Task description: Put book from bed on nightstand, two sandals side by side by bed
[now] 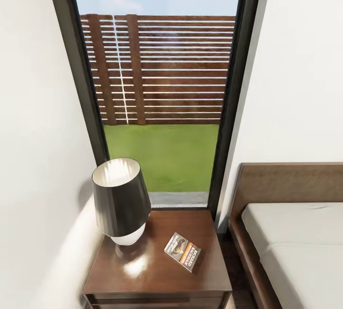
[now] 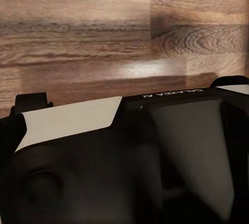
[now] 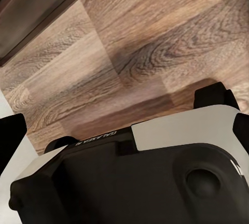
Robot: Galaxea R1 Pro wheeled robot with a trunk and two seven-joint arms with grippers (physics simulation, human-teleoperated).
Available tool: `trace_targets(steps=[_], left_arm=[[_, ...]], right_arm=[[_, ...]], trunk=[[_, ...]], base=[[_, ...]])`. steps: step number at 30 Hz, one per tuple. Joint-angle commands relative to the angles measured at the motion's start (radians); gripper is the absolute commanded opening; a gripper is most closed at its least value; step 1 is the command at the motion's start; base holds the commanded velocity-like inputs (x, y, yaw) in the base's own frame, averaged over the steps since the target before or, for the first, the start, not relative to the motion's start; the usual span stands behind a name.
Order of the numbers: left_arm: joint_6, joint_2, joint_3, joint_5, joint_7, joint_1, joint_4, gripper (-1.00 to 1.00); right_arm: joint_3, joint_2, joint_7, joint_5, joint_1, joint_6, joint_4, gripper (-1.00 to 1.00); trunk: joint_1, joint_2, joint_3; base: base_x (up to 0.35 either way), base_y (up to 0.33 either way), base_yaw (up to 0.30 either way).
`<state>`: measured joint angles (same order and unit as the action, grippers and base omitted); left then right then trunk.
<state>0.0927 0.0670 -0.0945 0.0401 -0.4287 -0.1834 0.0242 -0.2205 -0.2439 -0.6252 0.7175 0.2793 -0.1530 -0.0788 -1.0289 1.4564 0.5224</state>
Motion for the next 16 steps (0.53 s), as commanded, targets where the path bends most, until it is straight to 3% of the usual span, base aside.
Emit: trace_targets(steps=[1, 16], left_arm=[[0.002, 0.000, -0.007, 0.004, -0.004, -0.001, -0.001, 1.00], [0.002, 0.000, -0.007, 0.004, -0.004, -0.001, -0.001, 1.00]], right_arm=[[-0.006, 0.000, -0.005, 0.011, 0.001, -0.005, -0.003, 1.00], [-0.006, 0.000, -0.005, 0.011, 0.001, -0.005, -0.002, 1.00]], trunk=[[0.000, 0.001, 0.001], [0.000, 0.001, 0.001]], base=[[0.000, 0.000, 0.000], [0.000, 0.000, 0.000]])
